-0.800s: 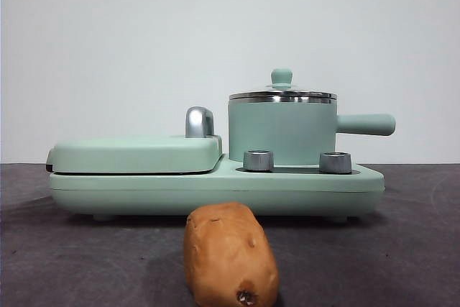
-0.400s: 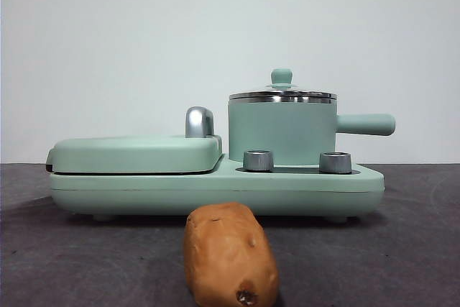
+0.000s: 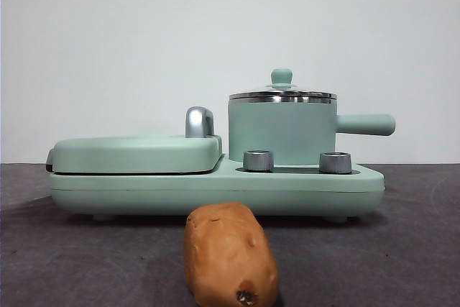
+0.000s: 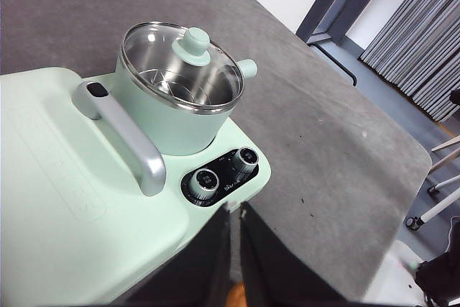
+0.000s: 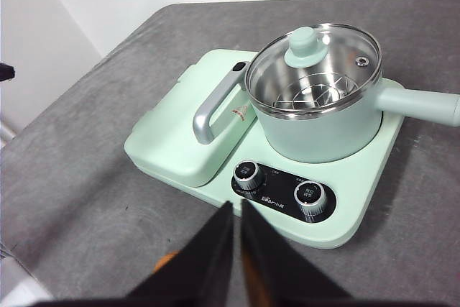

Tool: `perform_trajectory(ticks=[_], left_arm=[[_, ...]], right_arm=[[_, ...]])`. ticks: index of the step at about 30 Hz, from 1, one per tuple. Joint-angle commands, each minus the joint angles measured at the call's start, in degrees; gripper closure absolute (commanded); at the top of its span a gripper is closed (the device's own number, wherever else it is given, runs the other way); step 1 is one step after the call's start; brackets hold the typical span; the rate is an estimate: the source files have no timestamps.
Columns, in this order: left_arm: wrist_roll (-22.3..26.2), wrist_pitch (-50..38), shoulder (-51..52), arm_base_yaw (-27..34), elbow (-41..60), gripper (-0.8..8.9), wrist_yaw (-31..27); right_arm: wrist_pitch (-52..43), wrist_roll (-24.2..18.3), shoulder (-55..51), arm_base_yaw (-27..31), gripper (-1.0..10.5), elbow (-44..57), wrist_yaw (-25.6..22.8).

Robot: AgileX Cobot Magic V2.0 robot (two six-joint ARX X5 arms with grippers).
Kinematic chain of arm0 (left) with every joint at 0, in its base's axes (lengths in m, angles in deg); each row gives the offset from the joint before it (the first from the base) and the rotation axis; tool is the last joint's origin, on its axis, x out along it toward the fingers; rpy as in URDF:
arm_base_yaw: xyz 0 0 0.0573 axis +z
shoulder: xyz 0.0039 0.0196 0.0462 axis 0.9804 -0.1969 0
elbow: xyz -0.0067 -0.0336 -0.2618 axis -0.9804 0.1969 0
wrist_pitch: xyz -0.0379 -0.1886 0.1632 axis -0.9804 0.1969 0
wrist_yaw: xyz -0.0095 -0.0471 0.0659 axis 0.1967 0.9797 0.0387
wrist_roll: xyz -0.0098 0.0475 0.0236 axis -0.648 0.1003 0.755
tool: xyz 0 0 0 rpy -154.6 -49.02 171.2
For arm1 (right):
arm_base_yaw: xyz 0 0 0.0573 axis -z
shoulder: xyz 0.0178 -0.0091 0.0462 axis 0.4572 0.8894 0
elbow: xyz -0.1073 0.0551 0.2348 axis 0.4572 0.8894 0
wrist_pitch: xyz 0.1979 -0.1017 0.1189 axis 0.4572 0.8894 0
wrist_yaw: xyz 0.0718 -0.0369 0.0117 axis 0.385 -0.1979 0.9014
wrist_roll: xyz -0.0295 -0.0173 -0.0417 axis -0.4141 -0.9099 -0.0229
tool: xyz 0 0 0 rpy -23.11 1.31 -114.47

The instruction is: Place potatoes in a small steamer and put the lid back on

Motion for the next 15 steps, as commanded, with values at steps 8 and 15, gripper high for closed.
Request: perform_trajectory(ticks=[8,15], left_arm=[[0.79,-0.44,-0.76,-0.26,-1.29,3.67,0.24],[-1.01,-0.42,-0.85,-0.66,-1.29,3.4,0.24]], right_arm=[[-0.74,-0.44,0.2,-0.09,4.8,-0.79,0.17],[-0.74,-0.39,0.2,-0.09,4.8,-0.79,0.2]])
